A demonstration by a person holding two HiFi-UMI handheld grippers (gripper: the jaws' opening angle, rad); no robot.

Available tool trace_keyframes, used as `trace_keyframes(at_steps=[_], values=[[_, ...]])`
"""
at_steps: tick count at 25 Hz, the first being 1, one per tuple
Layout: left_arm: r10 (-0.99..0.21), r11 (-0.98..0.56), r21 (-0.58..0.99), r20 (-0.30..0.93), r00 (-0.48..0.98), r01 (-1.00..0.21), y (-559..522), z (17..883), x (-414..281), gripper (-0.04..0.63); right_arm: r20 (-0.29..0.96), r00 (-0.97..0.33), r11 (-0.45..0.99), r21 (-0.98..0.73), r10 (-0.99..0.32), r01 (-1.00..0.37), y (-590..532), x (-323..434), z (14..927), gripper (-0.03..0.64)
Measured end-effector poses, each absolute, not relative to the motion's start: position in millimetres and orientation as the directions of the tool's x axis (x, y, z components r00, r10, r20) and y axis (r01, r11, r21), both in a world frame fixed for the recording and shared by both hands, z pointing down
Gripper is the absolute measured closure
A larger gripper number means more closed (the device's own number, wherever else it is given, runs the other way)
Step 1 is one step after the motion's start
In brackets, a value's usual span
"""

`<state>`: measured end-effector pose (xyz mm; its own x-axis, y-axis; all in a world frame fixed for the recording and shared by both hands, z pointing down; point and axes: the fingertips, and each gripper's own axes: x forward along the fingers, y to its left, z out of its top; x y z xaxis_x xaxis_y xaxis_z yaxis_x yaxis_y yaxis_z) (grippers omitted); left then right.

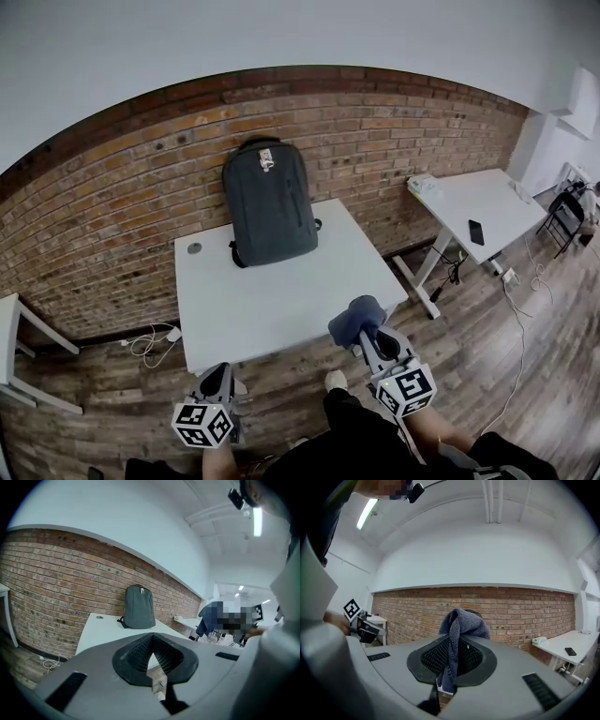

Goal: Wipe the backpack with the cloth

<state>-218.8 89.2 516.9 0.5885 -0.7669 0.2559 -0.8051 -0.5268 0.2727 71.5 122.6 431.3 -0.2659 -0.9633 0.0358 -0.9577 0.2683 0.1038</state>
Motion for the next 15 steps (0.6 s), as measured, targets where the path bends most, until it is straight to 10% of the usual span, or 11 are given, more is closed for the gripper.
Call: trace_keyframes(at_steps=[15], values=[[-0.805,-0.490,0.214,0.261,0.532,-0.845,-40,506,-181,0.600,-0.047,-0.350,0.346,0.068,-0.936,-0.936,-29,103,419,0.594]])
